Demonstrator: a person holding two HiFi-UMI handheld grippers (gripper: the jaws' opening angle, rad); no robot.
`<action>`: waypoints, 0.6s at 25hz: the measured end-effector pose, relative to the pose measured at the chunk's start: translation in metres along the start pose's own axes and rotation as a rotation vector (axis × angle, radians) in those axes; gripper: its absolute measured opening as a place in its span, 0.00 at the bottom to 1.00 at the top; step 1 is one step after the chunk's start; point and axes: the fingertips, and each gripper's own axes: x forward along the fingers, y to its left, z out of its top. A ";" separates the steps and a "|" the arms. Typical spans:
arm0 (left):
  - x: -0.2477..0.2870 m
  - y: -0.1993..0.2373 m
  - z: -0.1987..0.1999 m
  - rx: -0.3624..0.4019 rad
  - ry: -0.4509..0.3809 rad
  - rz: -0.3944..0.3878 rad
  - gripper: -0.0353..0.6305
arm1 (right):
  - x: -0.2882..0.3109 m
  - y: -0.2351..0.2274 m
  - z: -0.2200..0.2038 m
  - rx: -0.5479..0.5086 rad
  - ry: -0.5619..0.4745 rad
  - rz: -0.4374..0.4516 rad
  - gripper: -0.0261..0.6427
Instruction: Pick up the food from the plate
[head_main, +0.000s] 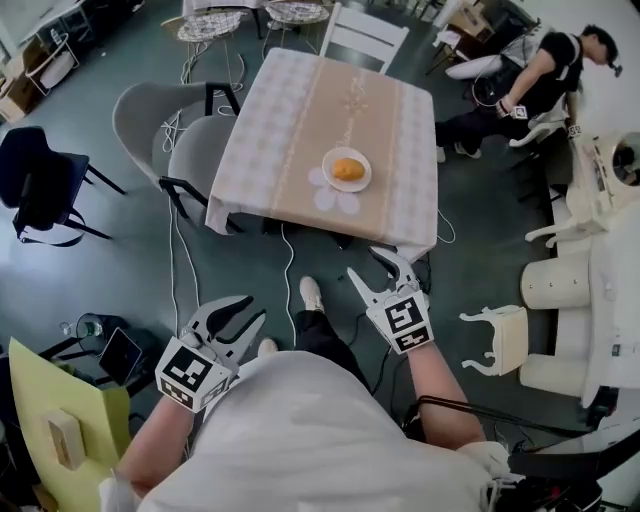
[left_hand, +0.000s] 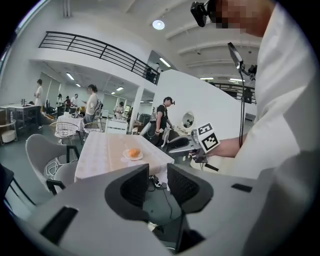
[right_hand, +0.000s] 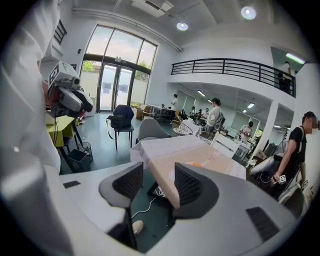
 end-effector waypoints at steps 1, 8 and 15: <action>0.008 0.009 0.007 -0.005 0.000 0.019 0.21 | 0.015 -0.015 -0.001 -0.005 0.001 0.014 0.33; 0.068 0.056 0.082 -0.004 -0.036 0.153 0.21 | 0.124 -0.121 -0.011 -0.108 0.053 0.131 0.45; 0.111 0.090 0.115 -0.082 -0.031 0.300 0.21 | 0.216 -0.173 -0.048 -0.281 0.164 0.275 0.53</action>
